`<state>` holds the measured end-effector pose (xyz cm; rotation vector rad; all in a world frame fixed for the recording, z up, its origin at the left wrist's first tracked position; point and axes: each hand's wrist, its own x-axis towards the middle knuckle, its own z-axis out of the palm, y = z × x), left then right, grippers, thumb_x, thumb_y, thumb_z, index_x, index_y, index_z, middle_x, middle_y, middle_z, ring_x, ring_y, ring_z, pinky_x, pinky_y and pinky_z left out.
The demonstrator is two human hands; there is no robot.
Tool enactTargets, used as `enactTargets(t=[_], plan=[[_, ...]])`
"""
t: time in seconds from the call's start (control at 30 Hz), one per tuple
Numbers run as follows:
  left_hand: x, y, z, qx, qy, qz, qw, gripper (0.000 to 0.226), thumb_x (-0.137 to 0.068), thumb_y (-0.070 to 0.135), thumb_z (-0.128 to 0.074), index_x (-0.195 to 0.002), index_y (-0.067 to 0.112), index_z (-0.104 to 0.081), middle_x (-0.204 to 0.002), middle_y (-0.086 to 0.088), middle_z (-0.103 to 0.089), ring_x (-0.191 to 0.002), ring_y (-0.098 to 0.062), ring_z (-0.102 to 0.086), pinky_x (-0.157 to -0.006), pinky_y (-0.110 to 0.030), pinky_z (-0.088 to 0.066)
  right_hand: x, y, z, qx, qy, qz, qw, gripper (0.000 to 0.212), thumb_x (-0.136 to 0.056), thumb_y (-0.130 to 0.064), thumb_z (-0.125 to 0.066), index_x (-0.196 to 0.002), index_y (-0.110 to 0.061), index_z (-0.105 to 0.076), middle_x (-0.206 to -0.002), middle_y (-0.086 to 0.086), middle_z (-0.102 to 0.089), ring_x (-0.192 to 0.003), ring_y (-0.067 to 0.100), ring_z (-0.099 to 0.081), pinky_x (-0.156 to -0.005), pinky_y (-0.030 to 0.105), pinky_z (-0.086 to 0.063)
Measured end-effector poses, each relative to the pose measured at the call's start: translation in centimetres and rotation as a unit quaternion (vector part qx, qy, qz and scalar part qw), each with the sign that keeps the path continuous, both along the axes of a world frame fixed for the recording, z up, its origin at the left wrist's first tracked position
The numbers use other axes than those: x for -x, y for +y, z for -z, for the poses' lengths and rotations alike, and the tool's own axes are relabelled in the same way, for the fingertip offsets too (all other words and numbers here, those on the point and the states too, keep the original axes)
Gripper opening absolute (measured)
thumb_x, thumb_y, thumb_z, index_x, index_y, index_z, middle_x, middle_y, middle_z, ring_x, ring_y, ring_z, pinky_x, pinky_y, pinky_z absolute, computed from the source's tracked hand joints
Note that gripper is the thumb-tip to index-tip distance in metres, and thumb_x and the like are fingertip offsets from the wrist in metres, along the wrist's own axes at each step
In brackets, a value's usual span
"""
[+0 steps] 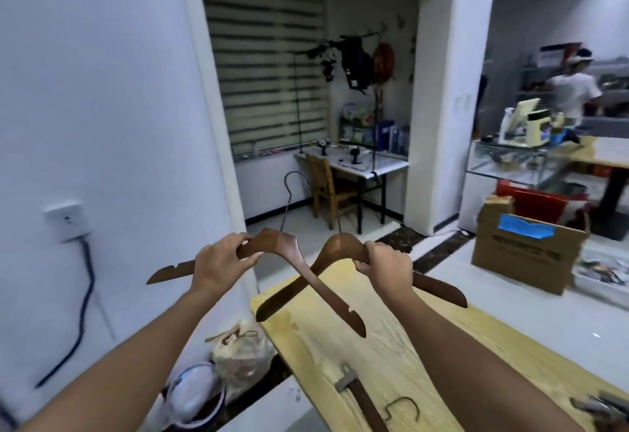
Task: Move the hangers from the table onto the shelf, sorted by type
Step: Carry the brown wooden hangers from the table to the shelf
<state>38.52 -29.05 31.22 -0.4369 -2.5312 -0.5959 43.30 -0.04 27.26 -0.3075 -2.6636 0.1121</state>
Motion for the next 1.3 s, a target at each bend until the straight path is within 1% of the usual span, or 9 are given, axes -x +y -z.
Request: enactTargets(t=[0.23,0.4,0.5,0.6,0.8,0.9,1.07,1.17,1.3], plan=[[-5.9,-7.9,-0.8,-0.01,0.0,-0.154,0.988,0.037,-0.083,0.045,-0.064,-0.114,0.024,-0.063,-0.103,0.005,-0.069,-0.095,-0.021,-0.065,-0.082,-0.033,-0.046,1.6,-8.0,-1.1,0.001,0.001,-0.129,0.992,0.033,-0.089,-0.048,-0.054,-0.106,-0.02,-0.053,-0.095,0.0,-0.067,-0.087,0.024,-0.065,-0.059,0.028,-0.035],[-12.1,-14.7,0.1,-0.019,-0.017,-0.268,0.963,0.038,-0.081,0.047,-0.065,-0.113,0.027,-0.062,-0.106,0.006,-0.069,-0.102,-0.021,-0.064,-0.084,-0.033,-0.045,1.4,-15.5,-0.6,0.008,0.016,-0.227,0.974,0.034,-0.089,-0.049,-0.053,-0.107,-0.02,-0.051,-0.097,-0.001,-0.066,-0.091,0.025,-0.066,-0.061,0.029,-0.035],[-17.0,-18.3,0.8,-0.017,-0.029,-0.335,0.942,0.035,-0.082,0.046,-0.064,-0.113,0.029,-0.062,-0.106,0.007,-0.068,-0.103,-0.021,-0.063,-0.081,-0.032,-0.044,0.6,-20.4,0.2,0.027,0.011,-0.288,0.957,0.031,-0.089,-0.046,-0.055,-0.102,-0.018,-0.052,-0.092,0.0,-0.066,-0.086,0.025,-0.066,-0.059,0.028,-0.035],[-22.5,-22.2,1.7,-0.022,-0.044,-0.406,0.913,0.03,-0.08,0.048,-0.064,-0.106,0.032,-0.062,-0.103,0.008,-0.069,-0.102,-0.022,-0.064,-0.08,-0.035,-0.047,-0.9,-25.9,1.1,0.043,0.0,-0.351,0.935,0.027,-0.088,-0.044,-0.055,-0.096,-0.018,-0.053,-0.087,0.0,-0.066,-0.08,0.025,-0.065,-0.058,0.027,-0.037],[-33.6,-26.2,4.2,-0.051,-0.047,-0.506,0.86,0.038,-0.081,0.046,-0.066,-0.112,0.024,-0.064,-0.109,0.001,-0.069,-0.106,-0.023,-0.063,-0.083,-0.034,-0.046,-5.9,-34.7,2.6,0.037,-0.015,-0.456,0.889,0.029,-0.087,-0.045,-0.058,-0.097,-0.018,-0.052,-0.089,-0.001,-0.065,-0.083,0.024,-0.066,-0.06,0.028,-0.039],[-40.0,-27.9,5.4,-0.054,-0.054,-0.562,0.824,0.042,-0.08,0.05,-0.065,-0.116,0.028,-0.062,-0.116,0.007,-0.067,-0.109,-0.018,-0.062,-0.088,-0.033,-0.049,-9.4,-39.0,3.1,0.03,-0.024,-0.515,0.857,0.029,-0.086,-0.046,-0.059,-0.099,-0.02,-0.053,-0.092,-0.001,-0.066,-0.085,0.024,-0.066,-0.061,0.029,-0.04],[-49.1,-28.8,6.8,-0.09,-0.052,-0.622,0.776,0.041,-0.082,0.046,-0.066,-0.117,0.024,-0.063,-0.115,0.005,-0.067,-0.108,-0.02,-0.062,-0.085,-0.033,-0.048,-15.3,-44.3,3.4,0.032,-0.042,-0.589,0.806,0.03,-0.088,-0.044,-0.059,-0.103,-0.019,-0.054,-0.094,0.001,-0.066,-0.087,0.026,-0.066,-0.06,0.03,-0.039],[-54.1,-28.5,7.5,-0.069,-0.061,-0.676,0.731,0.043,-0.082,0.052,-0.062,-0.118,0.028,-0.061,-0.119,0.006,-0.066,-0.108,-0.021,-0.062,-0.083,-0.033,-0.048,-18.8,-46.7,3.6,0.043,-0.048,-0.624,0.779,0.029,-0.088,-0.044,-0.058,-0.102,-0.019,-0.054,-0.092,0.002,-0.066,-0.086,0.027,-0.066,-0.061,0.03,-0.039],[-61.1,-27.9,8.4,-0.09,-0.057,-0.717,0.689,0.046,-0.081,0.054,-0.062,-0.119,0.027,-0.061,-0.118,0.007,-0.066,-0.105,-0.02,-0.063,-0.083,-0.033,-0.048,-24.1,-49.0,3.9,0.044,-0.046,-0.658,0.75,0.031,-0.087,-0.046,-0.059,-0.102,-0.02,-0.054,-0.093,0.003,-0.067,-0.089,0.028,-0.066,-0.066,0.033,-0.045]])
